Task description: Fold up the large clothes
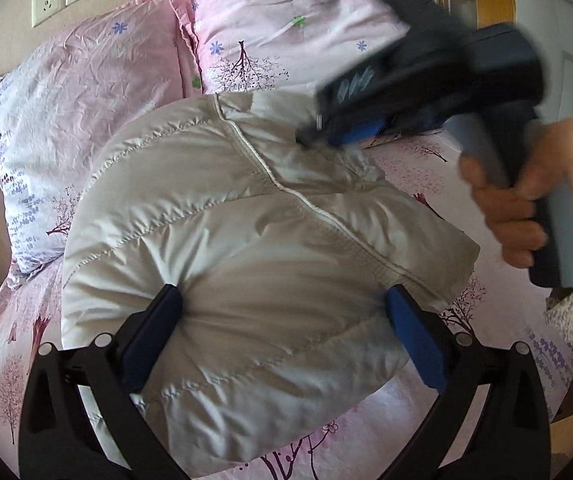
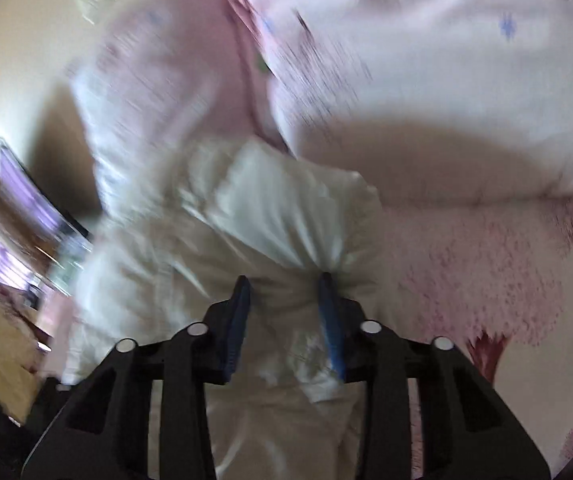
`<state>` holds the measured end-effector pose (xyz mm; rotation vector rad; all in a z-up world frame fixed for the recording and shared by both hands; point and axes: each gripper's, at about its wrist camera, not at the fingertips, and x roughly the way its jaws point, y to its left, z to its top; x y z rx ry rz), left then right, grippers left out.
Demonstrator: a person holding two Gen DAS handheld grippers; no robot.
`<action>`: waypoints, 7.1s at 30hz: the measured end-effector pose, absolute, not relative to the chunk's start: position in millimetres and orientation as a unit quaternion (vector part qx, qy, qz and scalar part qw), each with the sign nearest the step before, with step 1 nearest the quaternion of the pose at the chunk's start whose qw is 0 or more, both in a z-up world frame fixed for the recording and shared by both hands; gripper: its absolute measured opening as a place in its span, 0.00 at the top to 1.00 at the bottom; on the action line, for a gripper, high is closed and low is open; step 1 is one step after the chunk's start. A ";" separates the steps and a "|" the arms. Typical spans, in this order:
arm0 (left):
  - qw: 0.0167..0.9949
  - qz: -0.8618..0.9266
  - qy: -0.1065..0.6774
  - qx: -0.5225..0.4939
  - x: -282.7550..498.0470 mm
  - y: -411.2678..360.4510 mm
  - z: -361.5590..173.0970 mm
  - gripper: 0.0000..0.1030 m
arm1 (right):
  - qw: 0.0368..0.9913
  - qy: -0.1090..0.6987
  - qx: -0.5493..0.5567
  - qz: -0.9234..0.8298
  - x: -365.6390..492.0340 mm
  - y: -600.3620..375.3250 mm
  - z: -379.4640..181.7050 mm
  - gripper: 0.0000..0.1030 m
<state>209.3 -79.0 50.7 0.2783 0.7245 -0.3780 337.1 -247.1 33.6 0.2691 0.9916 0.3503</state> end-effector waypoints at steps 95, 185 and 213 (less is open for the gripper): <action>0.942 -0.040 0.333 0.022 118.2 58.4 73.9 0.02 | 0.949 0.315 0.024 -0.018 130.1 -233.1 73.1 0.01; 0.863 -0.023 0.501 0.064 110.2 40.0 26.4 0.02 | 0.858 0.512 -0.024 0.029 111.7 -193.9 18.7 0.01; 0.862 -0.024 0.503 0.063 111.4 43.0 24.9 0.02 | 0.857 0.513 -0.022 0.028 113.5 -193.8 14.7 0.01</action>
